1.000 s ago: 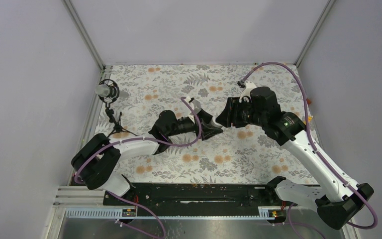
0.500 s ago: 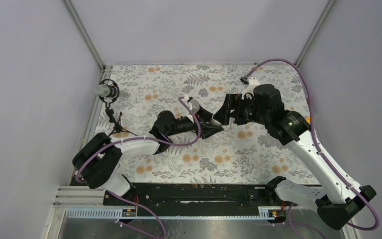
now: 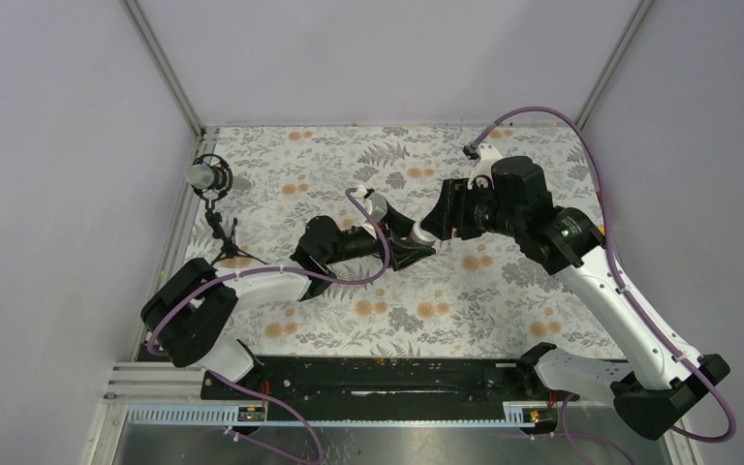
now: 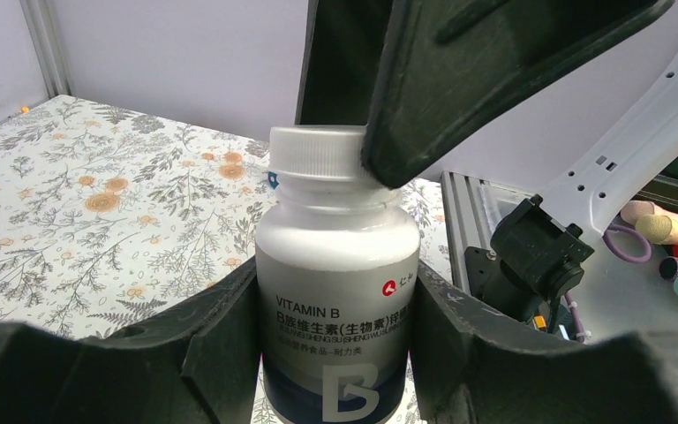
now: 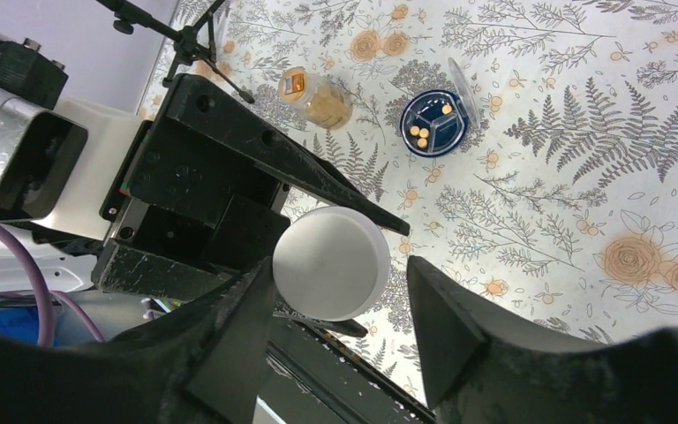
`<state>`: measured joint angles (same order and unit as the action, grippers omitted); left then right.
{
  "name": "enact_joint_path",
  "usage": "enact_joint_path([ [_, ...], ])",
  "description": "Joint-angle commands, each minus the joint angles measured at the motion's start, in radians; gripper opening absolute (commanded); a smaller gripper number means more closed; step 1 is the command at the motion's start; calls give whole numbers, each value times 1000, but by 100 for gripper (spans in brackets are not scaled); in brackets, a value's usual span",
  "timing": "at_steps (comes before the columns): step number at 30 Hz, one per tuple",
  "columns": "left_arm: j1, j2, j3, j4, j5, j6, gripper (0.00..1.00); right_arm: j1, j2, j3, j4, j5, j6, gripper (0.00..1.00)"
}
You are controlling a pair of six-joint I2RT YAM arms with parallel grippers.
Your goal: Sort the pills into containers
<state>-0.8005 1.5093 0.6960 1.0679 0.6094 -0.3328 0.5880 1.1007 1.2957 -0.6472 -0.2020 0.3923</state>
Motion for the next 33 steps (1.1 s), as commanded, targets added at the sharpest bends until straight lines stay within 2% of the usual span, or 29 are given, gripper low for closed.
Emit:
enact_joint_path([
  [1, -2, 7, 14, 68, 28, 0, 0, -1, 20, 38, 1, -20, -29, 59],
  [10, -2, 8, 32, 20, 26, 10, 0, -1, 30, 26, 26, -47, -49, 43],
  [13, -2, 7, 45, -7, 21, 19, 0, -1, 23, 12, 41, -80, -60, 42],
  [18, -3, 8, 76, -59, 47, 32, 0, -2, 3, -31, 98, -224, -104, 42],
  [24, -3, -2, 117, -136, 84, 23, 0, -1, -15, -54, 82, -318, -221, 42],
  [29, -3, -16, 149, -233, 91, 62, 0, -2, -20, -64, 22, -294, -304, 42],
  [33, -4, -31, 145, -281, 72, 132, 0, 0, -5, -47, -16, -209, -285, 43],
])
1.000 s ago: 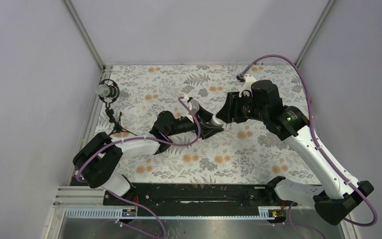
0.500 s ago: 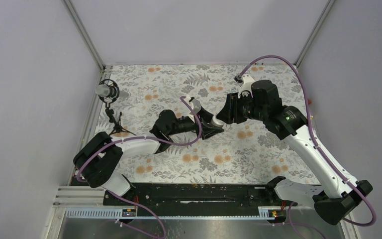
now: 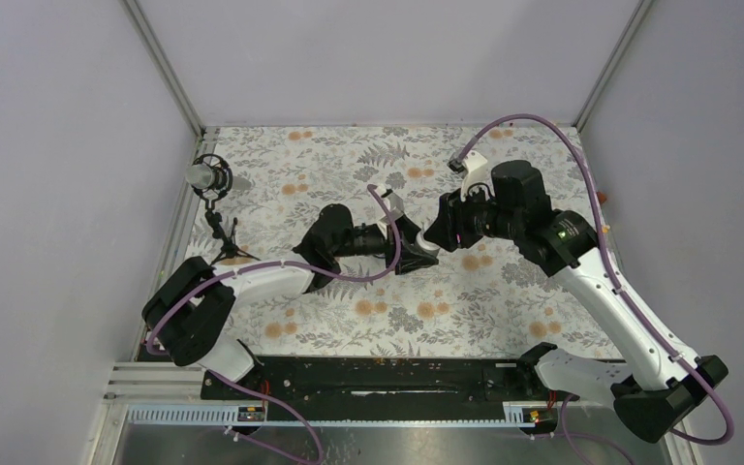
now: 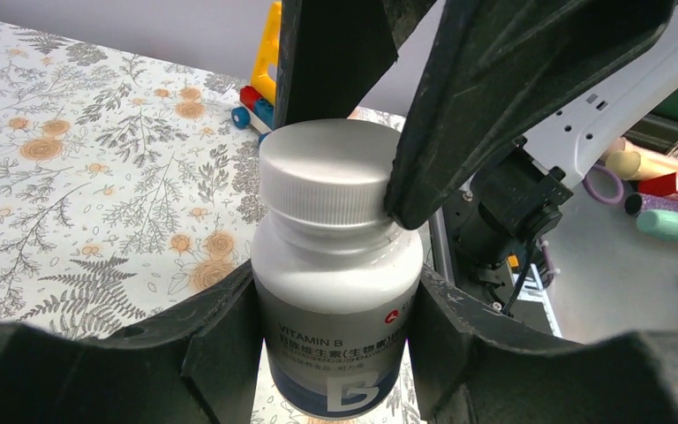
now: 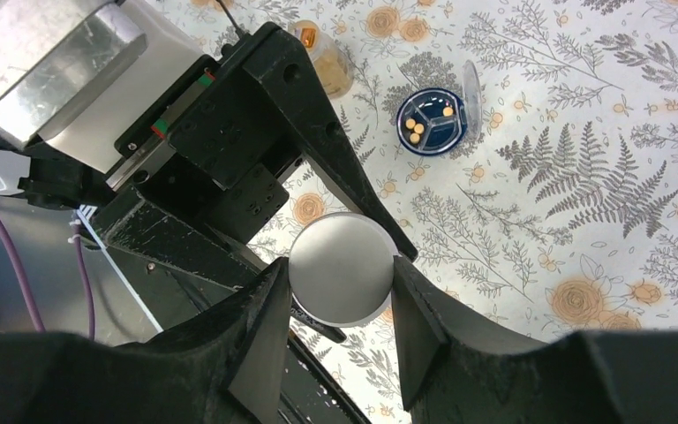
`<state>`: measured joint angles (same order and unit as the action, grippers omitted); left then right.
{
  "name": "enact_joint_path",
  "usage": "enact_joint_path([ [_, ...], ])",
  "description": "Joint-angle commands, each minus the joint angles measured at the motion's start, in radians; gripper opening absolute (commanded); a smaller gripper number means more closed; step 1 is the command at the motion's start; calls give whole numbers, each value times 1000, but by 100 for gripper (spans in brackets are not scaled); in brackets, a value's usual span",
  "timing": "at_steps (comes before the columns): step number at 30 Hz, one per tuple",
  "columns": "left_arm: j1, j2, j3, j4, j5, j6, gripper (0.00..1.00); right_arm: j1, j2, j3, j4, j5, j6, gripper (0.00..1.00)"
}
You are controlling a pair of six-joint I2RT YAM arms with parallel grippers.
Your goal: Sort the pills into containers
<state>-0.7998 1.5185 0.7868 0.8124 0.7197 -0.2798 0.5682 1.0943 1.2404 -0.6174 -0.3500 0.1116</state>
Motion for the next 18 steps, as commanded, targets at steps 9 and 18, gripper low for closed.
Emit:
enact_joint_path([
  [9, -46, -55, 79, -184, -107, 308, 0, 37, 51, 13, -36, 164, 225, 47],
  [18, -71, -36, 83, -164, -213, 307, 0, 42, -4, -91, 71, 345, 457, 50],
])
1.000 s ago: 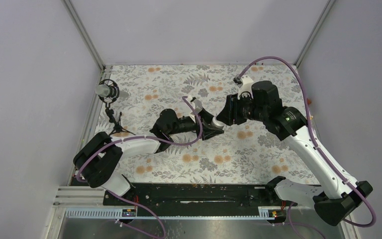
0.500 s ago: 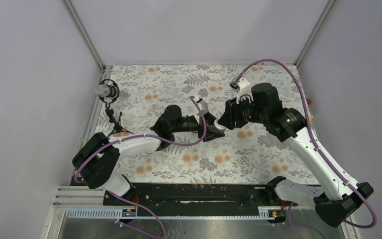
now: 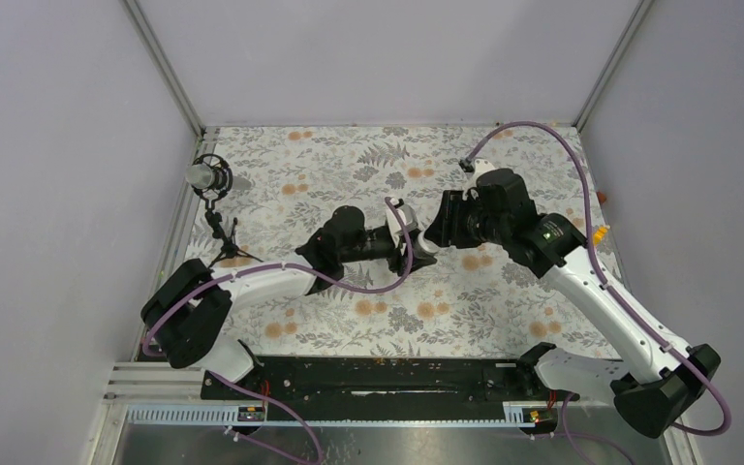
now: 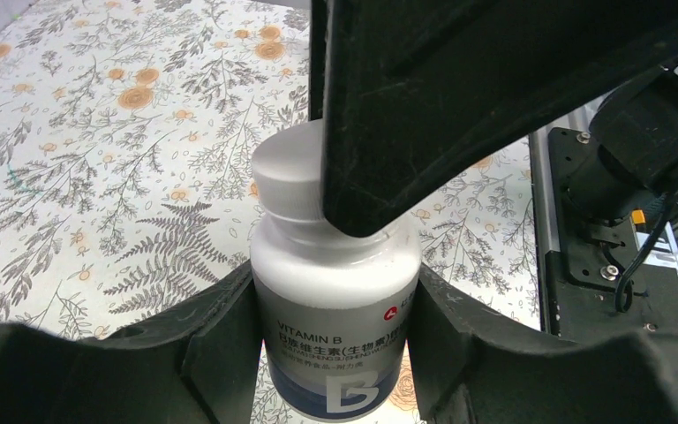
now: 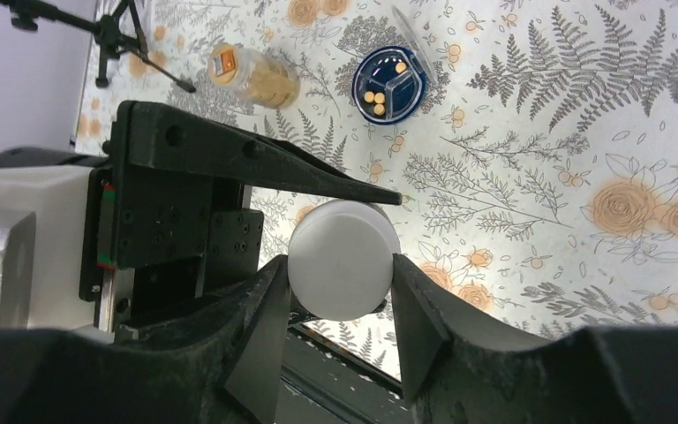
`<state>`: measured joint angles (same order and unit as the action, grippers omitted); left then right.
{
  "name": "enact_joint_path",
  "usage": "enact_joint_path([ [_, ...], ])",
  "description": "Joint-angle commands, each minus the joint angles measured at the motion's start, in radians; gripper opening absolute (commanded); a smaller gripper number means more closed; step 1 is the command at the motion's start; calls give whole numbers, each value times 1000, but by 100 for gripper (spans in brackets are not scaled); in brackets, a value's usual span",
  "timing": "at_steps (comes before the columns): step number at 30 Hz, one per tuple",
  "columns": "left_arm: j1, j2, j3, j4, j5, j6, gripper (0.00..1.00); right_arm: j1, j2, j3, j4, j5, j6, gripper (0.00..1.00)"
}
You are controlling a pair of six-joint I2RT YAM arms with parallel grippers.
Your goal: Sort the pills into containers
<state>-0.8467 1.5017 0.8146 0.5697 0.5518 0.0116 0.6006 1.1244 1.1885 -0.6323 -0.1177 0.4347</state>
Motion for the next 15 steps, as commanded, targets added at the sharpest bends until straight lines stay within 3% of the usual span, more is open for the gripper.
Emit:
enact_joint_path([
  [1, -25, -15, 62, 78, -51, -3, 0, 12, -40, -49, 99, 113, 148, 50],
  [7, -23, 3, 98, 75, -69, -159, 0, 13, -104, -152, 289, 34, 116, 51],
  [15, -25, 7, 154, -52, -110, -171, 0, 14, -89, -128, 240, 33, 10, 54],
])
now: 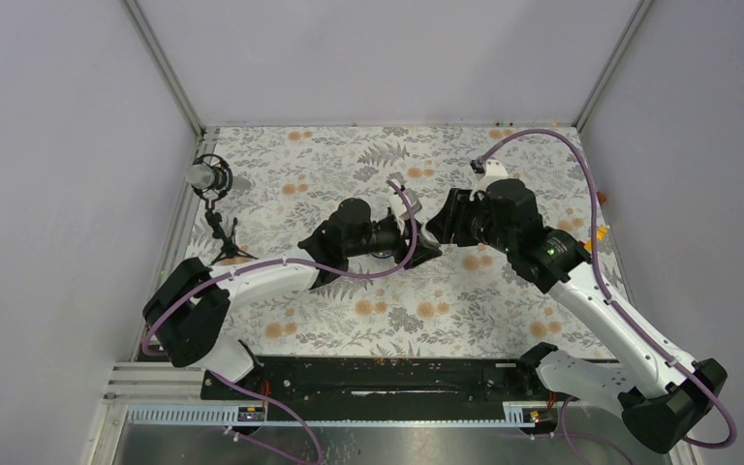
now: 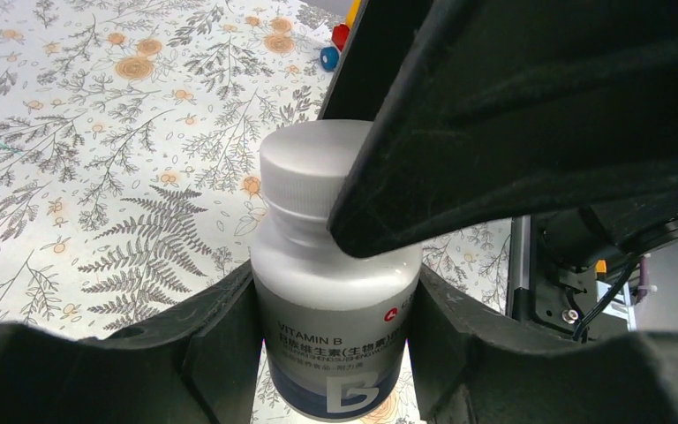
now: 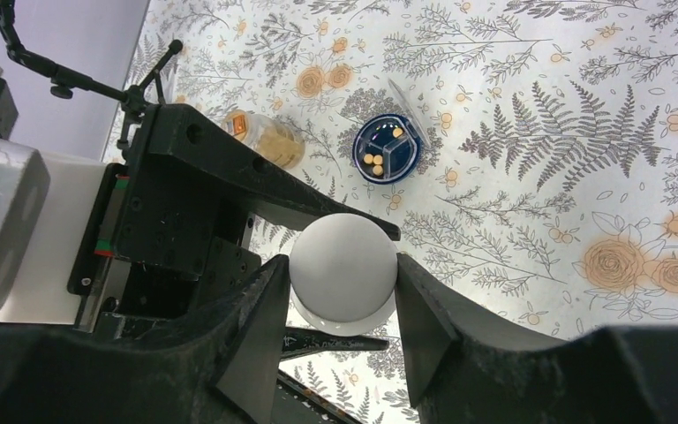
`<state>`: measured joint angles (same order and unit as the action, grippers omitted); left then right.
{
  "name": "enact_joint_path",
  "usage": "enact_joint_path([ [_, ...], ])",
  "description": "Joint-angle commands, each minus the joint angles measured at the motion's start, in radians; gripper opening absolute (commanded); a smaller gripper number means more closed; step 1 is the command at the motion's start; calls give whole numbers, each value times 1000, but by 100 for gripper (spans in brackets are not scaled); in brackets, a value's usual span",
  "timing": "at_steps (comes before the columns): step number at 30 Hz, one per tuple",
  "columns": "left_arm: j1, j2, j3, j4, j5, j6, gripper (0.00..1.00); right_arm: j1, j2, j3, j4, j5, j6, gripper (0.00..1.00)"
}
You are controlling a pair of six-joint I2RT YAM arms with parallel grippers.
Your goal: Sort the pills into containers
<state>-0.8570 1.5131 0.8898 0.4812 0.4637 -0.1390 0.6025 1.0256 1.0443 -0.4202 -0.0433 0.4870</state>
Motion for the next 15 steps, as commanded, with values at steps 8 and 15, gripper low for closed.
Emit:
enact_joint_path([
  [8, -16, 3, 48, 83, -15, 0, 0, 11, -25, 31, 18, -10, -42, 71],
  [15, -15, -8, -19, 168, -14, 17, 0, 12, -17, 128, -95, -20, -71, 86],
])
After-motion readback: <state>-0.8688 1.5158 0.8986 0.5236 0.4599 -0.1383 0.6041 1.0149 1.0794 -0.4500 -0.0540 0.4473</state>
